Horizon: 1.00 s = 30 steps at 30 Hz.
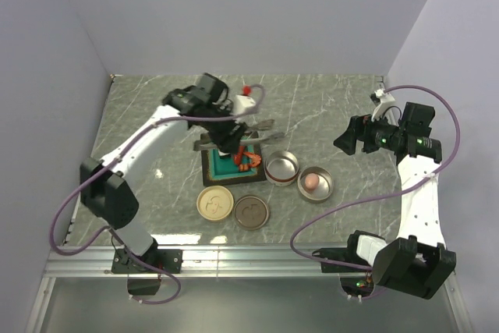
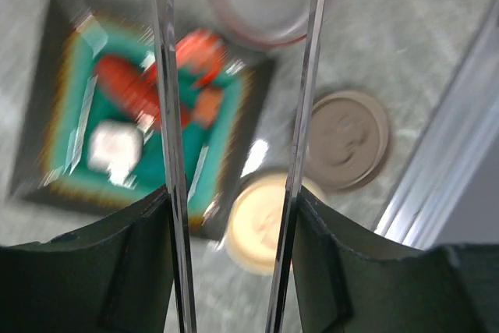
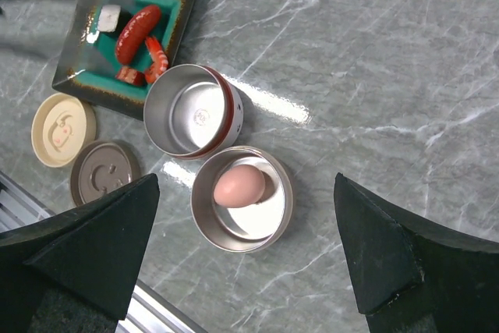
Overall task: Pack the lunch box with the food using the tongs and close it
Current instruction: Place the food into the lunch box, then pick up the food using the clamp
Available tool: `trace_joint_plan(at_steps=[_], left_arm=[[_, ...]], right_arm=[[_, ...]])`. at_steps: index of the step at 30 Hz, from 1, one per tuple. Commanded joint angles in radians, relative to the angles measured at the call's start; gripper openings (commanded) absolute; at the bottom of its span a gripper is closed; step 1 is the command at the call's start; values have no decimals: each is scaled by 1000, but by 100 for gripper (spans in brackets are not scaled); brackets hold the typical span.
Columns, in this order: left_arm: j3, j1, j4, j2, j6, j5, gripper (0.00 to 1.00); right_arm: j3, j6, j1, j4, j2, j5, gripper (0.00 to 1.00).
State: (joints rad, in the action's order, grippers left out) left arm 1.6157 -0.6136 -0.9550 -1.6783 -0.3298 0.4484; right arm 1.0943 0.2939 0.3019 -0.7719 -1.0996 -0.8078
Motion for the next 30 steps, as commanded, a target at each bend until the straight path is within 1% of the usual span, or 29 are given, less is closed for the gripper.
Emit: trace_joint_plan(at_steps=[1,2,4,5,9,11,17,21,23,30], left_arm=[[-53,95,-88,77,-96,20,58],[-63,142,-99,84,-118,15,59],[-86,190,-126,95,-181,4,59],[-91,236,-139,100,-202,4,59],[-114,333,-172,91,-311,-8,60],[-125,368,-162,81,-330,-31,60],[-175,394,-139,61,-373,-66,60],[-223,396,-91,42,-429,-137,60],[-238,396,-77,34,-452,-145,60],[-220,394,-57,-21,-466,-168,60]], right_arm=[[52,24,8,-3,-11,-25,100],[52,22,8,-3,-14,-24,100],[53,28,8,-4,-23,-28,100],[56,30,8,-4,-26,-31,100],[62,45,8,-24,-51,-34,100],[65,51,8,-32,-62,-33,100],[64,63,6,-41,-65,-24,100],[64,67,8,-49,-72,-25,100],[65,67,8,-49,-77,-27,100],[64,70,6,-46,-82,-21,100]])
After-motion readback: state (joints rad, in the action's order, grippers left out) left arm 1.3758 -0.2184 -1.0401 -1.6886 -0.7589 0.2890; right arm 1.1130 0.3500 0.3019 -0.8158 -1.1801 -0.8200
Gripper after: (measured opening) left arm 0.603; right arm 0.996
